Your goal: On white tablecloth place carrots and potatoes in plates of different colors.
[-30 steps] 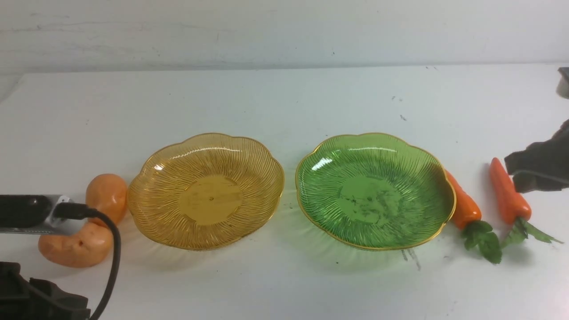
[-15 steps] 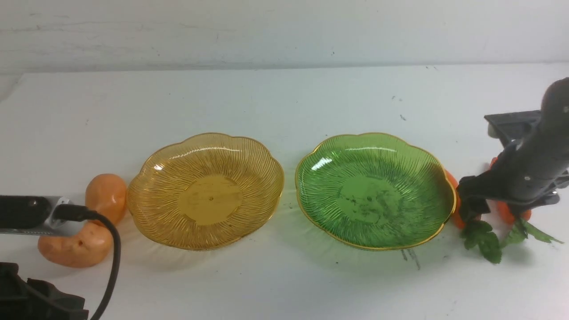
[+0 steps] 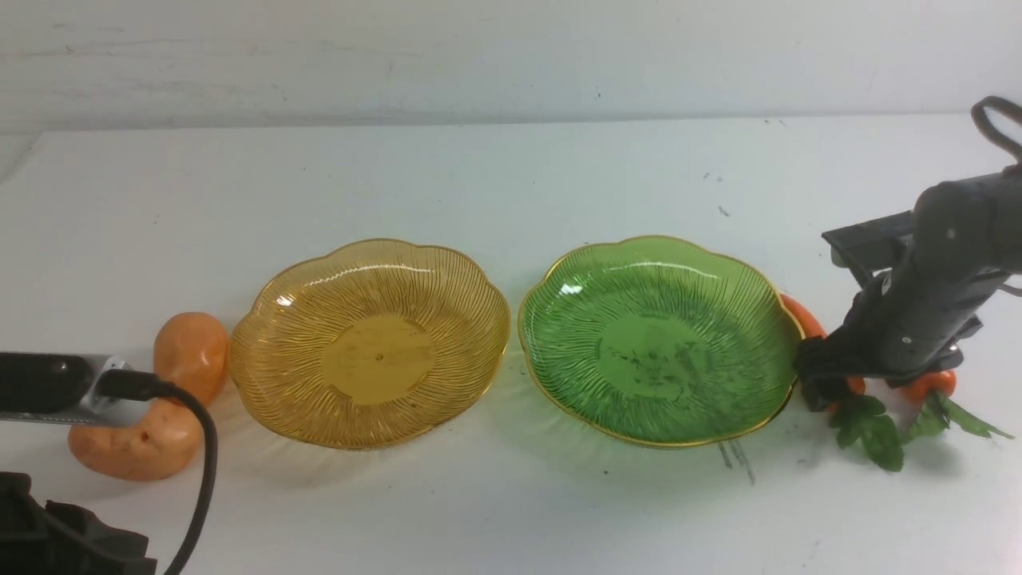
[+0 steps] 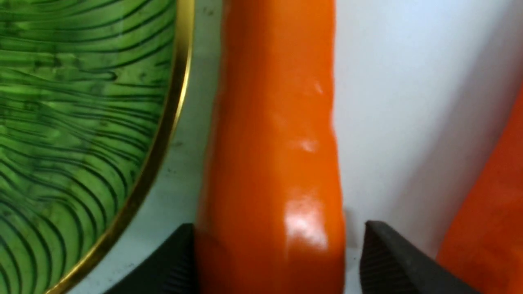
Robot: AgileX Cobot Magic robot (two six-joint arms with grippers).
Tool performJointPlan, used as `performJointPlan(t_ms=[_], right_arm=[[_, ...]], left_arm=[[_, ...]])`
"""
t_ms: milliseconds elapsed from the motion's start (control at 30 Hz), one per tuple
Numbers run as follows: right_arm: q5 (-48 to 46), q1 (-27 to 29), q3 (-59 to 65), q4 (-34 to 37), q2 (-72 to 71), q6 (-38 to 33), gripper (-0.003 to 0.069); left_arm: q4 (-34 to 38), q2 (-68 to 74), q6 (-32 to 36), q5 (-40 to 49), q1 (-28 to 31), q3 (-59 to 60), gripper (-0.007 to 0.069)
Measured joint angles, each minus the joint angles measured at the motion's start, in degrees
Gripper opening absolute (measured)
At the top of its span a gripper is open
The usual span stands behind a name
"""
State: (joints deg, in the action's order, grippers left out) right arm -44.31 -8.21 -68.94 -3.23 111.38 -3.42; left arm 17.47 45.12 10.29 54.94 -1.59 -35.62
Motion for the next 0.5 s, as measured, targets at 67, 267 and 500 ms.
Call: performJointPlan(t_ms=[67,267,500], right_arm=[[-0.5,0.0,-0.4,0.0,0.0,0.1,0.0351],[-5.7,0.0,-3.9,-0.2,-1.7,2.2,0.0364],[-8.5,0.0,-10.6,4.4,-6.7,7.5,0.0364]], left_arm=[[0.0,0.0,0.0,0.0,0.0,0.0,-0.0003],[0.0,0.0,0.0,0.0,0.0,0.0,-0.0003],[0.0,0.0,0.0,0.0,0.0,0.0,-0.0003]])
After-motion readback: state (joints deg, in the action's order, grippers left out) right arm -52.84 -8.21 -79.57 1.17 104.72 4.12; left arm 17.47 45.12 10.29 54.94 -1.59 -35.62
